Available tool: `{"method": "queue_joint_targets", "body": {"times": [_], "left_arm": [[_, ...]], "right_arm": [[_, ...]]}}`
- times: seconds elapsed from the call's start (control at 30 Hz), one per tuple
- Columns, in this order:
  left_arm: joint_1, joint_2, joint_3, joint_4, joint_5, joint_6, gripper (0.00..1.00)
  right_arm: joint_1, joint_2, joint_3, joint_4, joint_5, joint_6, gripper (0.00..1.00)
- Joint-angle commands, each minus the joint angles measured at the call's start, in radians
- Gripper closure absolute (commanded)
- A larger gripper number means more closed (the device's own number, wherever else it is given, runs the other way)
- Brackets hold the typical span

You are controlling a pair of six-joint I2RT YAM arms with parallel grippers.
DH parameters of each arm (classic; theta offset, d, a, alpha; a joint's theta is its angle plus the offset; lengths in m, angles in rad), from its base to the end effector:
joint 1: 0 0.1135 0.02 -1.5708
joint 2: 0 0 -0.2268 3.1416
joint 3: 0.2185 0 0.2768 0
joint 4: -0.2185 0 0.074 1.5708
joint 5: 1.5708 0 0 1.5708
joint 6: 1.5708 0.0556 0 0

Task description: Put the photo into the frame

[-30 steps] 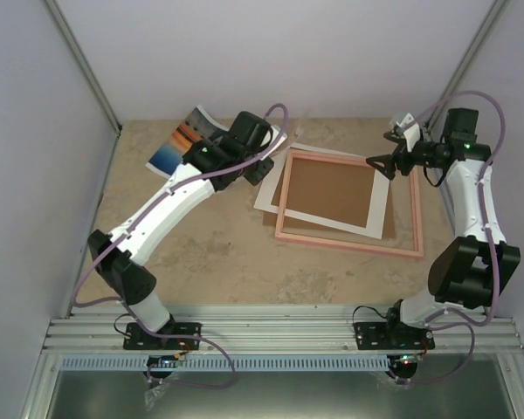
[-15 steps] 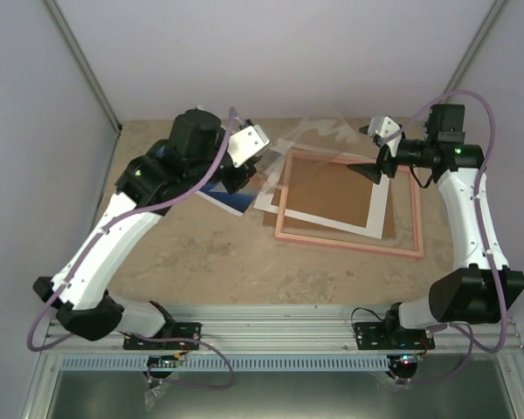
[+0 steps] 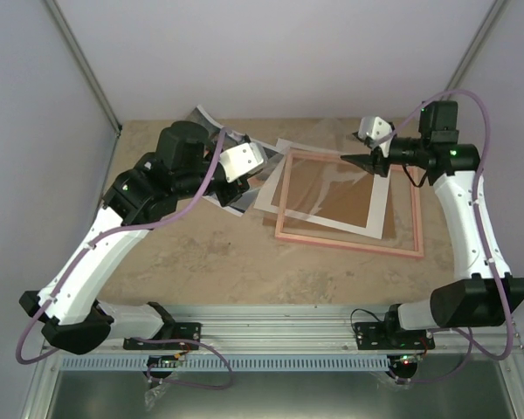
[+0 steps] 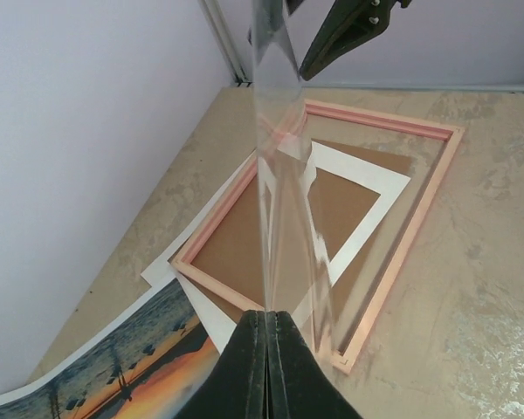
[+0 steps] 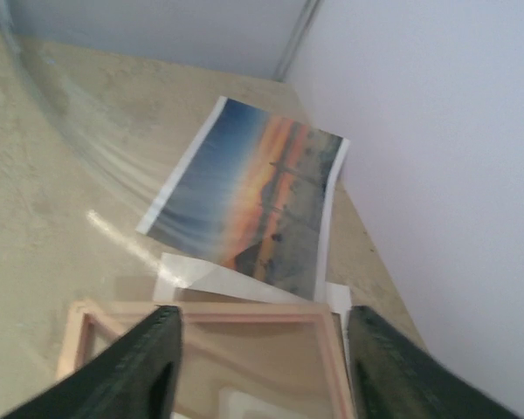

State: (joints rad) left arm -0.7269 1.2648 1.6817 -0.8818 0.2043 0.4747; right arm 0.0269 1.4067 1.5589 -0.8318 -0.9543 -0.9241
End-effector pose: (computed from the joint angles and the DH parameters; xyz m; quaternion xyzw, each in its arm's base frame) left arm 0.2087 -0.2007 0.4365 0.5227 0.6680 -0.1518 0.5074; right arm 0.3222 0.0540 0.3708 -0.5429 0.6220 0.2074 0.5247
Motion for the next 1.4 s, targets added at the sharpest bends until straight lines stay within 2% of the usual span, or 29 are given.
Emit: {"method": "queue_joint_targets", "body": {"times": [0.0,0.03,0.13,0.17,0.2,0.23,0.3,0.33,0.43,0.57,0.67,0.77,0.9,0.93,0.97,1.0,1.03,1.1,1.13,1.2,1.27,1.37], "left_arm": [[-0.005,-0.028,-0.008,0.063,0.014,0.027,1.00],[-0.005,-0.031,-0.017,0.070,-0.001,0.029,1.00],[-0.005,-0.054,-0.068,0.127,-0.074,0.038,1.00],[-0.005,-0.063,-0.088,0.143,-0.100,0.042,1.00],[-0.005,-0.066,-0.099,0.145,-0.120,0.049,1.00],[-0.005,-0.068,-0.104,0.141,-0.135,0.051,0.89],[-0.005,-0.061,-0.107,0.120,-0.153,0.056,0.54],[-0.005,-0.054,-0.107,0.107,-0.163,0.057,0.44],[-0.005,-0.019,-0.090,0.063,-0.183,0.061,0.41],[-0.005,0.020,-0.064,0.039,-0.187,0.084,0.43],[-0.007,0.040,-0.044,0.027,-0.180,0.106,0.52],[-0.013,0.053,-0.030,0.029,-0.196,0.123,0.68],[-0.016,0.057,-0.026,0.051,-0.200,0.085,0.99],[-0.016,0.057,-0.026,0.062,-0.200,0.066,1.00],[-0.016,0.057,-0.027,0.070,-0.200,0.043,1.00],[-0.014,0.057,-0.029,0.082,-0.223,0.018,1.00],[-0.006,0.056,-0.030,0.093,-0.230,-0.008,1.00],[0.021,0.055,-0.030,0.114,-0.224,-0.066,1.00],[0.035,0.053,-0.031,0.124,-0.223,-0.091,1.00],[0.055,0.050,-0.030,0.143,-0.225,-0.135,1.00],[0.061,0.046,-0.026,0.160,-0.230,-0.181,1.00],[0.066,0.047,-0.006,0.171,-0.246,-0.240,1.00]], "right_arm": [[0.041,-0.027,0.018,-0.058,-0.017,-0.047,0.58],[0.044,-0.027,0.019,-0.066,-0.014,-0.052,0.65],[0.045,-0.035,0.027,-0.089,0.003,-0.074,0.94],[0.045,-0.040,0.027,-0.090,0.013,-0.075,0.99],[0.045,-0.045,0.027,-0.088,0.022,-0.076,0.99],[0.045,-0.052,0.027,-0.089,0.028,-0.078,0.99],[0.045,-0.065,0.026,-0.090,0.033,-0.086,1.00],[0.045,-0.070,0.027,-0.094,0.033,-0.093,1.00],[0.045,-0.083,0.029,-0.103,0.030,-0.120,0.99],[0.047,-0.085,0.034,-0.118,0.037,-0.140,0.99],[0.049,-0.079,0.043,-0.139,0.048,-0.160,0.99],[0.054,-0.081,0.042,-0.142,0.072,-0.169,0.99],[0.054,-0.079,0.033,-0.124,0.089,-0.137,0.99],[0.054,-0.077,0.030,-0.113,0.097,-0.113,0.99],[0.054,-0.075,0.027,-0.103,0.109,-0.087,0.98],[0.052,-0.072,0.022,-0.082,0.128,-0.048,0.92],[0.049,-0.066,0.017,-0.061,0.155,0.021,0.80],[0.022,-0.055,0.006,-0.042,0.199,0.094,0.64],[-0.002,-0.051,-0.003,-0.039,0.203,0.118,0.51],[-0.090,-0.053,-0.033,-0.028,0.167,0.162,0.34],[-0.179,-0.064,-0.086,0.009,0.135,0.214,0.27],[-0.294,-0.083,-0.196,0.108,0.210,0.311,0.26]]}}
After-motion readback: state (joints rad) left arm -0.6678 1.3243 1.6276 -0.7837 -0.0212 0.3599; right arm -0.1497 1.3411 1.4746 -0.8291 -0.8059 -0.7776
